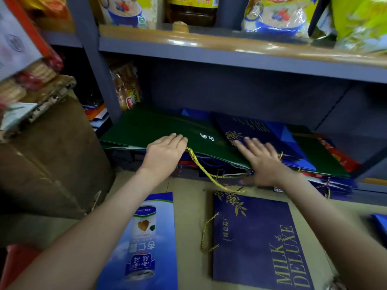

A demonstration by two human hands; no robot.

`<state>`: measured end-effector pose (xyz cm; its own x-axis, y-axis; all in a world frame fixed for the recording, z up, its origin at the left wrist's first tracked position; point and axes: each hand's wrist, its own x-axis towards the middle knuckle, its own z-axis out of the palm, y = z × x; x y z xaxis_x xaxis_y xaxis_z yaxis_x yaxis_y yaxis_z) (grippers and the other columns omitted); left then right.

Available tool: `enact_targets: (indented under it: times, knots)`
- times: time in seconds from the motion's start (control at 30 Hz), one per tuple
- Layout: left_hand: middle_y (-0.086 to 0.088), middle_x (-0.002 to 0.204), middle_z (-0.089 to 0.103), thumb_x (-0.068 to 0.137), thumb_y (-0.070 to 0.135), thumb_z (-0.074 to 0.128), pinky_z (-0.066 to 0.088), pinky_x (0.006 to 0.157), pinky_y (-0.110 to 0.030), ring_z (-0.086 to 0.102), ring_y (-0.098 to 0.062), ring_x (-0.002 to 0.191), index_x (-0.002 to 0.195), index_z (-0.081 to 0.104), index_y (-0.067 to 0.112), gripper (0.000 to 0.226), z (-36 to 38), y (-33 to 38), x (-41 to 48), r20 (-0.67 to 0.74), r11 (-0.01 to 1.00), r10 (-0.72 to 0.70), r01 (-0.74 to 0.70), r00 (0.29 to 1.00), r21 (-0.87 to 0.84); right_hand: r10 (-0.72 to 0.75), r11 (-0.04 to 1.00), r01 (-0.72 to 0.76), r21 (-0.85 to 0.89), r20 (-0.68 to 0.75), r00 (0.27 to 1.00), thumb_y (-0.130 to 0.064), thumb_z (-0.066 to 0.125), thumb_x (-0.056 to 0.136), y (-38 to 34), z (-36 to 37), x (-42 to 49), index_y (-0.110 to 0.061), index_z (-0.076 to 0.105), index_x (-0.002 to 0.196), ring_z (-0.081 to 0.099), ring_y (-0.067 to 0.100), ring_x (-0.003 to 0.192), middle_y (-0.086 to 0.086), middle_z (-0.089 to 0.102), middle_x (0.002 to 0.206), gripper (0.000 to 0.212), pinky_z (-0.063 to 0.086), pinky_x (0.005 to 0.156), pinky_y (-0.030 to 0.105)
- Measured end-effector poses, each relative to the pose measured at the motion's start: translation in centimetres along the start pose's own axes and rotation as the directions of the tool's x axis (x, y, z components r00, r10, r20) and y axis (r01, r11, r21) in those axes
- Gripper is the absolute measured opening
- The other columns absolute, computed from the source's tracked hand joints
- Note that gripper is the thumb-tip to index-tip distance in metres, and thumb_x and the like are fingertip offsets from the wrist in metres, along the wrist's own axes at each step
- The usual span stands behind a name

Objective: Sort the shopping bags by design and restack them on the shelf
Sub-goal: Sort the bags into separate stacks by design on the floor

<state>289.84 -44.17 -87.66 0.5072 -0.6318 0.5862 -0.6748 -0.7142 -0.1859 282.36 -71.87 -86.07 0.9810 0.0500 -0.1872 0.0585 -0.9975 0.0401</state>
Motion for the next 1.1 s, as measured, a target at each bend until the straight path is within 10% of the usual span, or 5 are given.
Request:
enact_targets:
  times: [0.27, 0.67, 0.73, 0.83, 1.1]
  knots:
    - [-0.012, 0.098, 0.073, 0.081, -0.001, 0.051, 0.054, 0.085, -0.035, 0.07, -0.024, 0.093, 0.097, 0.073, 0.003, 0.028, -1.3, -1.2, -1.6, -0.148, 0.999, -0.033, 0.029, 0.988, -0.026, -0.182, 0.971, 0.085, -0.221, -0.467, 0.865, 0.0, 0.083, 0.048, -6.3, 0.0, 0.6, -0.01, 0.06, 0.126, 0.072, 0.021, 0.083, 0.008, 0.072, 0.104, 0.082, 0.051, 0.052, 0.021]
    - [0.001, 0.067, 0.047, 0.092, 0.029, 0.055, 0.027, 0.043, -0.023, 0.051, -0.021, 0.062, 0.15, 0.02, 0.017, 0.068, -6.1, 4.9, 5.9, 0.32, 0.95, -0.295, 0.241, 0.9, 0.199, -0.268, 0.926, -0.004, -0.378, -0.665, 0.697, 0.006, 0.029, 0.081, -0.3, -1.7, -2.1, -0.001, 0.061, 0.123, 0.07, 0.03, 0.091, 0.016, 0.07, 0.107, 0.054, 0.059, 0.074, 0.037]
    - [0.003, 0.067, 0.057, 0.079, 0.023, 0.071, 0.031, 0.04, -0.02, 0.058, -0.019, 0.058, 0.137, 0.047, 0.017, 0.063, -5.5, 5.3, 7.4, 0.317, 0.968, -0.24, 0.203, 0.918, 0.146, -0.211, 0.936, -0.054, -0.347, -0.677, 0.705, 0.005, 0.029, 0.081, 0.8, -2.3, -2.1, 0.0, 0.063, 0.121, 0.069, 0.031, 0.093, 0.016, 0.07, 0.105, 0.052, 0.058, 0.079, 0.04]
    - [-0.004, 0.071, 0.071, 0.04, 0.006, 0.089, 0.055, 0.049, -0.026, 0.068, -0.019, 0.059, 0.087, 0.074, 0.008, 0.05, -2.9, 5.2, 6.7, 0.245, 0.994, -0.095, 0.08, 0.965, 0.07, -0.094, 0.938, -0.141, -0.316, -0.624, 0.776, 0.006, 0.045, 0.078, 1.3, -2.4, -1.9, 0.001, 0.064, 0.114, 0.068, 0.036, 0.094, 0.019, 0.07, 0.098, 0.042, 0.056, 0.081, 0.045]
    - [-0.015, 0.101, 0.072, 0.074, 0.004, 0.045, 0.055, 0.081, -0.038, 0.07, -0.028, 0.092, 0.101, 0.072, 0.001, 0.038, -0.1, 3.6, 0.3, 0.112, 0.999, -0.03, 0.026, 0.993, 0.039, 0.086, 0.996, -0.086, -0.012, 0.051, 0.995, -0.005, 0.042, 0.093, 0.8, 1.8, -2.7, -0.03, 0.0, 0.152, 0.045, 0.028, 0.128, 0.006, 0.027, 0.154, 0.077, 0.047, 0.093, 0.035]
